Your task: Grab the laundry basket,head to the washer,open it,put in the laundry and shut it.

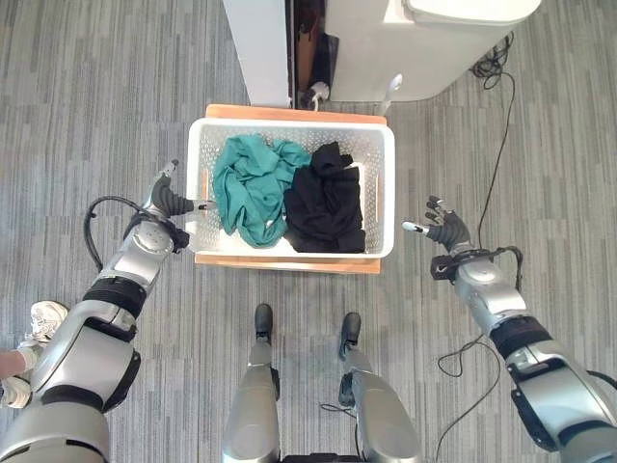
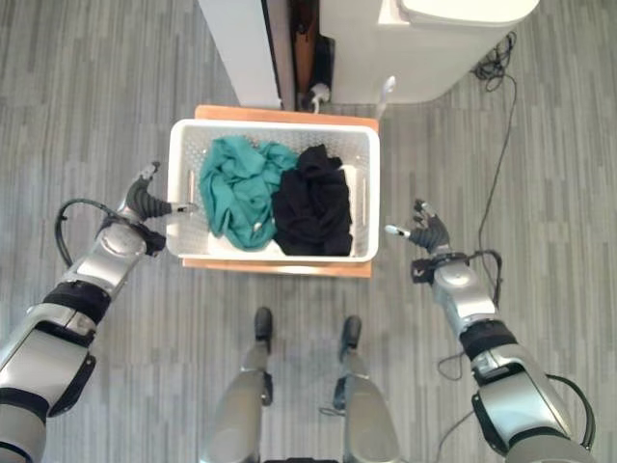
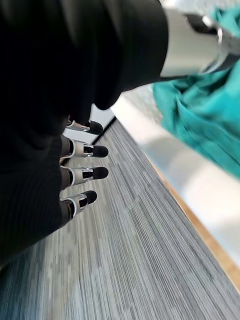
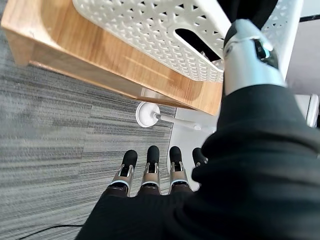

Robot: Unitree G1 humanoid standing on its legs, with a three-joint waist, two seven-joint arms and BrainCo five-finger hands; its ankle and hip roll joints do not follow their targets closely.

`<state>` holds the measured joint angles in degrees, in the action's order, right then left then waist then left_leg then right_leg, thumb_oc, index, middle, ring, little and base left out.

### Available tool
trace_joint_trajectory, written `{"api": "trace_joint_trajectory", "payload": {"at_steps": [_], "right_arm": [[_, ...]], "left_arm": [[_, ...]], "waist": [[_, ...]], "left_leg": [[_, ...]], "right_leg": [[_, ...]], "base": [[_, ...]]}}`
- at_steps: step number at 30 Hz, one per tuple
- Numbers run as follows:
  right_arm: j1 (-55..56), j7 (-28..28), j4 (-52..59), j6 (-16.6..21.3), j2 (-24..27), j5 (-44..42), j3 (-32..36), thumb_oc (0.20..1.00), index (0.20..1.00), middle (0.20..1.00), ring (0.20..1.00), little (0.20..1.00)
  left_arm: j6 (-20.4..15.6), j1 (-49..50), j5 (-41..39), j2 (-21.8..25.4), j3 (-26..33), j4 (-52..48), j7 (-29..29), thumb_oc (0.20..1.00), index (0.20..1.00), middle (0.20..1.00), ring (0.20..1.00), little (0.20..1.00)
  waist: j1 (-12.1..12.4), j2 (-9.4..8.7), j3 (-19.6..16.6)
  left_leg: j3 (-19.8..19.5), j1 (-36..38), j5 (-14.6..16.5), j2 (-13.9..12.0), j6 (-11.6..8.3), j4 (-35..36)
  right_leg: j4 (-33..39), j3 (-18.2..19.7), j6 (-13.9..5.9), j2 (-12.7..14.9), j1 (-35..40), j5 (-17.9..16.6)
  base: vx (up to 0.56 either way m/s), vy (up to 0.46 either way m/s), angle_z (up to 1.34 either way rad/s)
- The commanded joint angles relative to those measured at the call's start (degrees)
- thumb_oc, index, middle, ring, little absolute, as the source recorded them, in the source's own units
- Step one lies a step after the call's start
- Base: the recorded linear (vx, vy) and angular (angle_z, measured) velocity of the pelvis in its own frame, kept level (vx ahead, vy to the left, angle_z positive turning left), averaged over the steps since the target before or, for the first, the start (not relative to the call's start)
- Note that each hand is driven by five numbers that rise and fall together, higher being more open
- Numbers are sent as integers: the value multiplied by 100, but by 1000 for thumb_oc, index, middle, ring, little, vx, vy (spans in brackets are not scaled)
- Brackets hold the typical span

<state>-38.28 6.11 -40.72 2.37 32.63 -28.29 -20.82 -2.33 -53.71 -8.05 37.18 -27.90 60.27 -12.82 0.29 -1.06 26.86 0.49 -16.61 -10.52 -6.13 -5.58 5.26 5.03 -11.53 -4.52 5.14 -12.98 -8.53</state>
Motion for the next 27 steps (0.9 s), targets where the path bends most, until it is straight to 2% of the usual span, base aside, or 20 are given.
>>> {"api": "trace_joint_trajectory", "payload": {"at_steps": [1, 11, 15, 23, 27], "right_arm": [[-195, 43, 136, 171, 289, 142, -108, 1000, 1000, 1000, 1000, 1000], [-377, 112, 185, 270, 170, -272, -209, 1000, 1000, 1000, 1000, 1000], [-953, 146, -129, 206, 193, -352, -437, 1000, 1000, 1000, 1000, 1000], [-2303, 84, -857, 18, -298, -715, -1182, 1000, 1000, 1000, 1000, 1000], [-2496, 71, -975, -19, -488, -725, -1319, 1000, 1000, 1000, 1000, 1000]], "left_arm": [[-125, -952, -73, -32, -94, 926, -310, 1000, 1000, 1000, 1000, 1000], [-161, -1179, -570, -151, -161, 1092, -180, 1000, 1000, 1000, 1000, 1000], [-151, -1229, -851, -249, -305, 1237, 79, 1000, 1000, 1000, 1000, 1000], [38, -1515, -1072, -389, -610, 1990, 420, 1000, 1000, 1000, 1000, 1000], [67, -1534, -1172, -400, -584, 2043, 469, 1000, 1000, 1000, 1000, 1000]], "waist": [[-47, -179, -265], [-105, -212, -214], [-99, -211, -174], [-134, -306, -176], [-143, -356, -158]], "left_leg": [[95, 205, 436, 19, 82, -36], [145, 196, 460, 6, 78, -26], [169, 188, 447, -7, 75, -26], [221, 125, 406, -36, 39, -33], [235, 122, 425, -53, 37, -60]], "right_leg": [[-331, 169, -426, 493, -302, 98], [-293, 192, -445, 464, -360, 57], [-294, 189, -451, 462, -388, 36], [-265, 226, -430, 407, -478, -31], [-277, 243, -425, 387, -493, -31]], "base": [[0, 0, 0], [0, 2, 0], [0, 0, 0], [-2, 4, 0], [-3, 16, -7]]}}
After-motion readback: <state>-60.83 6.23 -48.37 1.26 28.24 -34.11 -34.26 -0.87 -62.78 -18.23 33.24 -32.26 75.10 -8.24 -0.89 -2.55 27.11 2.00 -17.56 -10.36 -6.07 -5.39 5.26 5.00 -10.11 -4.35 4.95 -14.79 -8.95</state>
